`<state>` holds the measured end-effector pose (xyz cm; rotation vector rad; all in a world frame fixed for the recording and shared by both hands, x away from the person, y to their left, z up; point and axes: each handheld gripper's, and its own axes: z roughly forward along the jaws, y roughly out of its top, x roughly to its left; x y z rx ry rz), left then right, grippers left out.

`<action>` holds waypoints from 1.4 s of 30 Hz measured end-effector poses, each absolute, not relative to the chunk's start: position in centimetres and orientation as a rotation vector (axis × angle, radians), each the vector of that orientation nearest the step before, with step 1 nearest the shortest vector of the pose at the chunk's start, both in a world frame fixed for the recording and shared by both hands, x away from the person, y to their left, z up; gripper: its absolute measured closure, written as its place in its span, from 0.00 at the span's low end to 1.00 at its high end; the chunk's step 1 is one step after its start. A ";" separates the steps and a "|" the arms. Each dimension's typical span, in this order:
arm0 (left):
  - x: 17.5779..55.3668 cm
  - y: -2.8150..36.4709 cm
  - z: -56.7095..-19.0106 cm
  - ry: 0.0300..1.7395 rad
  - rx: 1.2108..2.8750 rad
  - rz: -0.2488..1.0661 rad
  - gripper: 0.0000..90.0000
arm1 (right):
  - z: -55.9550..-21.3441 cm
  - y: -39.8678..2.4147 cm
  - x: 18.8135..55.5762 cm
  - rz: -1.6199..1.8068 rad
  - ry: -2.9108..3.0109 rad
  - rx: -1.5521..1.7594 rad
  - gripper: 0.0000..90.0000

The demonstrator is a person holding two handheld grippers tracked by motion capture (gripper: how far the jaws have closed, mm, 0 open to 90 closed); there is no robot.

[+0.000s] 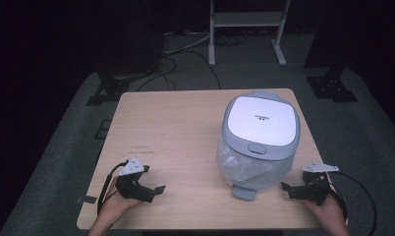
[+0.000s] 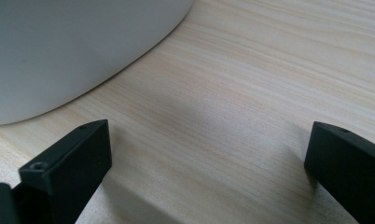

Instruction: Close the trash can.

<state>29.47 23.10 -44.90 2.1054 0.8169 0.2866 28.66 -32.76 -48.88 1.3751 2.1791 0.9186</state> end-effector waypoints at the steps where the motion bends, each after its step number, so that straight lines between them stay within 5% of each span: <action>1: 29.5 23.1 -44.9 0.817 2.105 0.287 0.00 | -48.9 -32.8 28.7 0.919 2.179 1.375 0.00; 42: 29.8 22.8 -47.5 0.843 2.230 0.263 0.00 | -48.9 -32.8 28.7 0.918 2.179 1.375 0.00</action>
